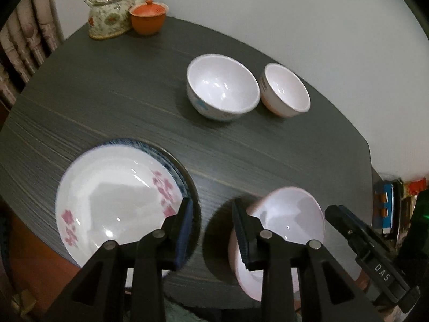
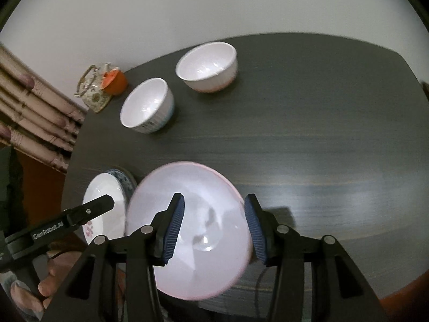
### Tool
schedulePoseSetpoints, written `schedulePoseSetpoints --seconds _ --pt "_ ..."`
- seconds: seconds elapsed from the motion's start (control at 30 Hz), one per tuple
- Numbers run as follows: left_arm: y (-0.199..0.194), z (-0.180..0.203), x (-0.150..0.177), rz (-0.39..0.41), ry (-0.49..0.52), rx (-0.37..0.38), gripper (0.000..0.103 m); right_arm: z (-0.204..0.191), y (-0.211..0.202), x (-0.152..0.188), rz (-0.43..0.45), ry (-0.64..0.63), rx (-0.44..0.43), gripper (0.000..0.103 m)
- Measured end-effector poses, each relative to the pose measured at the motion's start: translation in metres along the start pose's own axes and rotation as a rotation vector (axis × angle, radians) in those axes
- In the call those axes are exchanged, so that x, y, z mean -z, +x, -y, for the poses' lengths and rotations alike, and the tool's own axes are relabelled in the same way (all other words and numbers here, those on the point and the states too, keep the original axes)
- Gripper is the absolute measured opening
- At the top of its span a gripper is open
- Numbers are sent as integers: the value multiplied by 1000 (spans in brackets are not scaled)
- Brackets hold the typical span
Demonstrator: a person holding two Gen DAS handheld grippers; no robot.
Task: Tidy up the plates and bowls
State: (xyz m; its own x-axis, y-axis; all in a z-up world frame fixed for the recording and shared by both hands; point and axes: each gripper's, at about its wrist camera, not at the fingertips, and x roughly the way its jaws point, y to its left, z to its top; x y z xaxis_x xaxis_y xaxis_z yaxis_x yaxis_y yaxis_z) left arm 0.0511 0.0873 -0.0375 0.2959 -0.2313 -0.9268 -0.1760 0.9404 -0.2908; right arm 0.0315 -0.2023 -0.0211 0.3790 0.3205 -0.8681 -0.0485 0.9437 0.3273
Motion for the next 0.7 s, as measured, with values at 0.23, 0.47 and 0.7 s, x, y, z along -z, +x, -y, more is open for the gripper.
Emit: schedulePoseSetpoints --seconds 0.23,0.47,0.7 --pt "-1 -19 -32 40 -26 -52 32 -30 9 -31 9 -109 -32 47" --pt "19 -36 -69 37 -49 -96 33 -46 36 -58 -33 -105 -60 47" --pt "48 -40 -101 5 -73 -81 33 -59 71 -90 -69 -88 -53 47"
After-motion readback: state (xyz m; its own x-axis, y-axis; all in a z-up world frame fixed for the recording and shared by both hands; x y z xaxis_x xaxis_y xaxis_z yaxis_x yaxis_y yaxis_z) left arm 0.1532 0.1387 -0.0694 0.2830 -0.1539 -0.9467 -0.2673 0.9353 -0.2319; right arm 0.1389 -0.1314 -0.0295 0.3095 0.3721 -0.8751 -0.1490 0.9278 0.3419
